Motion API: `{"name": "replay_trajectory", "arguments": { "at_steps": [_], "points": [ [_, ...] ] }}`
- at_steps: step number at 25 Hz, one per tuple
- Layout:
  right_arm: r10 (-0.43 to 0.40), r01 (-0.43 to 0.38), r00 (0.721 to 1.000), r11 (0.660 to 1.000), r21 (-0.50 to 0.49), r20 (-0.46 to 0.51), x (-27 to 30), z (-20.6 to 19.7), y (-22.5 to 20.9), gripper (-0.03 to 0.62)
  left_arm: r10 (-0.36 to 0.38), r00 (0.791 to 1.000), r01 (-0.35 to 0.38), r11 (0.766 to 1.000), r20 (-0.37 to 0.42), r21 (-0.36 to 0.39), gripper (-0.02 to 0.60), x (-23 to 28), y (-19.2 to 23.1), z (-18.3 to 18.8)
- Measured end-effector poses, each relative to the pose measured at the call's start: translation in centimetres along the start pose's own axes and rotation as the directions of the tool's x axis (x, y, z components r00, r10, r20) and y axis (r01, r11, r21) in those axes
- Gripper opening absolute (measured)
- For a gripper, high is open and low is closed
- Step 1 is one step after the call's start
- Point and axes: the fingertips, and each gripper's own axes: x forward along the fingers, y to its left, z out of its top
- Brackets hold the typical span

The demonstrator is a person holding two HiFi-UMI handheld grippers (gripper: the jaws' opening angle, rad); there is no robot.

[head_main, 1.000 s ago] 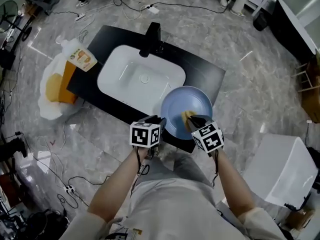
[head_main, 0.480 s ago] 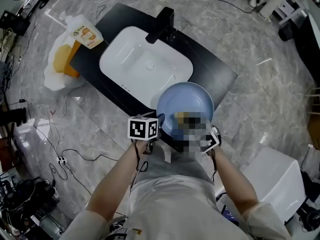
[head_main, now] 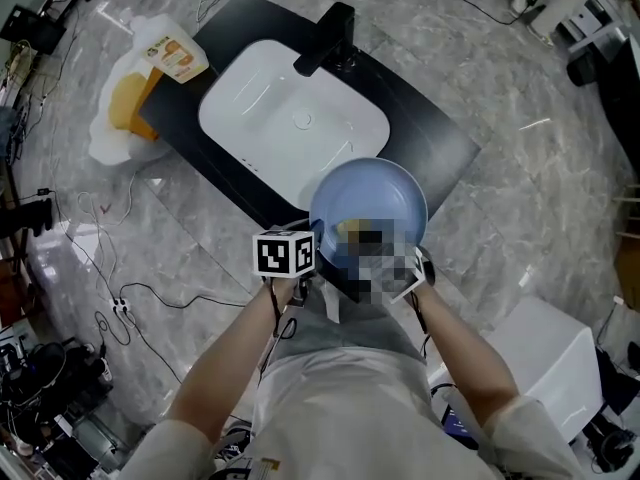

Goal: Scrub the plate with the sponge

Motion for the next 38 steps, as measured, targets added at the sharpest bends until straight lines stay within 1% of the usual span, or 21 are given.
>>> {"name": "replay_trajectory", "arguments": {
  "at_steps": [4,8,12,16,19,21,24,25,28,30,32,35,38],
  "points": [
    [0.013,-0.013,1.000,0.999,-0.032,0.018,1.2,1.8,0.1,0.046,-0.015,1.000,0.015,1.000,-0.006,-0.007,0.051,-0.1,-0.1,0.0],
    [0.010,-0.009,0.999,0.999,-0.034,0.033,2.2,3.9,-1.4,0.046,-0.027,1.000,0.027,1.000,-0.014,0.004,0.052,0.0,-0.1,0.0],
    [-0.021,0.022,0.999,0.999,-0.044,0.030,2.7,5.7,-3.5,0.046,-0.033,0.999,0.034,0.999,-0.012,0.006,0.052,-0.1,0.0,0.0],
    [-0.071,0.072,0.997,0.997,-0.030,0.031,2.5,6.5,-5.9,0.046,-0.041,0.999,0.041,0.999,-0.007,-0.008,0.052,-0.1,-0.1,0.0],
    [-0.125,0.126,0.992,0.992,-0.022,0.020,2.0,6.2,-7.7,0.046,-0.017,1.000,0.017,1.000,-0.003,-0.016,0.046,-0.2,0.5,0.2],
    [-0.166,0.166,0.986,0.986,-0.020,0.000,1.5,5.5,-8.7,0.046,-0.005,1.000,0.005,0.999,0.005,-0.039,0.041,-0.2,0.8,0.4],
    [-0.220,0.220,0.974,0.976,-0.003,-0.045,0.4,3.9,-9.9,0.046,-0.014,1.000,0.017,0.990,0.026,-0.138,0.028,-0.3,1.1,0.7],
    [-0.234,0.235,0.970,0.972,0.005,-0.062,0.0,3.2,-10.3,0.046,-0.010,0.999,0.015,0.988,0.032,-0.152,0.028,-0.3,1.2,0.8],
    [-0.260,0.264,0.958,0.965,0.013,-0.123,-1.4,0.7,-10.8,0.045,0.006,0.999,0.001,0.989,0.047,-0.145,0.028,-0.4,1.2,1.0],
    [-0.260,0.262,0.949,0.965,-0.015,-0.176,-2.1,-1.0,-10.3,0.045,0.011,0.999,-0.003,0.988,0.052,-0.153,0.028,-0.4,1.3,1.1],
    [-0.241,0.237,0.944,0.970,-0.047,-0.225,-2.6,-2.8,-8.8,0.044,0.014,0.999,-0.005,0.986,0.053,-0.165,0.028,-0.4,1.5,1.0],
    [-0.173,0.165,0.949,0.985,-0.050,-0.263,-3.1,-4.9,-5.3,0.046,0.004,0.999,0.003,0.986,0.047,-0.164,0.028,-0.3,1.4,1.0],
    [-0.106,0.100,0.958,0.994,-0.038,-0.267,-2.8,-5.6,-1.6,0.046,-0.007,0.999,0.012,0.989,0.039,-0.145,0.028,-0.3,1.3,1.1]
  ]
}}
